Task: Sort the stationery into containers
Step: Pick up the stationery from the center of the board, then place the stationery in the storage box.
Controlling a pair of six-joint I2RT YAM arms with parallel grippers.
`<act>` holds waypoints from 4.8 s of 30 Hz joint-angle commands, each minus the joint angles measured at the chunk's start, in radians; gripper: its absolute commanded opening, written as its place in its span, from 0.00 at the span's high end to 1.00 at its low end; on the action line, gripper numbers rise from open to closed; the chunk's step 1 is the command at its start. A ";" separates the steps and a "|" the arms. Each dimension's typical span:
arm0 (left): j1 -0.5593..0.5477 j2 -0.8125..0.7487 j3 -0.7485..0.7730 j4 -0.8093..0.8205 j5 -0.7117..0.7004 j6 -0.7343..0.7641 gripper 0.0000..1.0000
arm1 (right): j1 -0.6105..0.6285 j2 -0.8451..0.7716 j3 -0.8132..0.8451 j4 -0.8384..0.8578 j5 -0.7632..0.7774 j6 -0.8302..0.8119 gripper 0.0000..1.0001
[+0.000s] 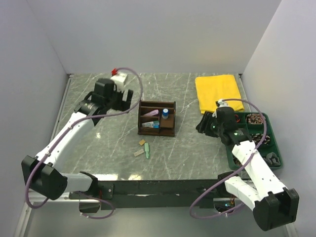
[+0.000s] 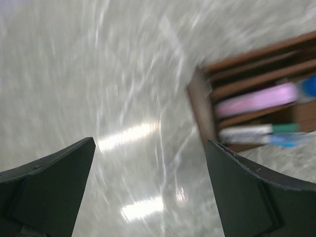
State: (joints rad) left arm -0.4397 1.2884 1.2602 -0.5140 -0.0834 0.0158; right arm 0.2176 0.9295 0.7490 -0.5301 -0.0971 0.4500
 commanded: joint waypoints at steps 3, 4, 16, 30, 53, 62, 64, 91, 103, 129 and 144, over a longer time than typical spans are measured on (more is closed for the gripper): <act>0.047 -0.129 -0.292 0.061 0.005 -0.322 0.03 | 0.126 0.025 -0.163 0.086 -0.018 0.078 0.47; 0.079 -0.127 -0.318 0.077 0.020 -0.347 0.05 | 0.146 0.029 -0.175 0.103 -0.033 0.087 0.50; 0.288 -0.003 -0.410 0.190 0.269 -0.490 0.57 | 0.649 0.166 -0.231 0.689 0.074 0.167 0.53; 0.346 -0.144 -0.387 0.101 -0.001 -0.445 0.18 | 0.881 0.577 0.064 0.478 0.309 0.351 0.32; 0.542 -0.136 -0.377 0.103 0.152 -0.453 0.15 | 0.965 0.828 0.207 0.384 0.408 0.458 0.46; 0.579 -0.118 -0.369 0.103 0.195 -0.464 0.15 | 0.964 0.893 0.222 0.337 0.399 0.500 0.51; 0.584 -0.118 -0.370 0.108 0.200 -0.462 0.15 | 0.964 0.908 0.225 0.326 0.396 0.516 0.51; 0.608 -0.143 -0.406 0.104 0.214 -0.479 0.15 | 0.902 0.999 0.133 0.268 0.356 0.687 0.81; 0.613 -0.086 -0.403 0.111 0.243 -0.470 0.15 | 0.753 0.695 -0.086 0.307 0.378 0.446 0.92; 0.598 -0.026 -0.360 0.124 0.349 -0.461 0.01 | 0.534 0.535 -0.139 0.599 0.185 0.193 1.00; 0.578 -0.006 -0.351 0.131 0.375 -0.465 0.00 | 0.493 0.617 0.030 0.552 0.198 0.191 1.00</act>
State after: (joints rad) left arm 0.1478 1.2808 0.8963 -0.4229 0.2638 -0.4500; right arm 0.7254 1.5356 0.7250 0.0383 0.0631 0.6598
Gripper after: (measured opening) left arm 0.995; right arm 0.195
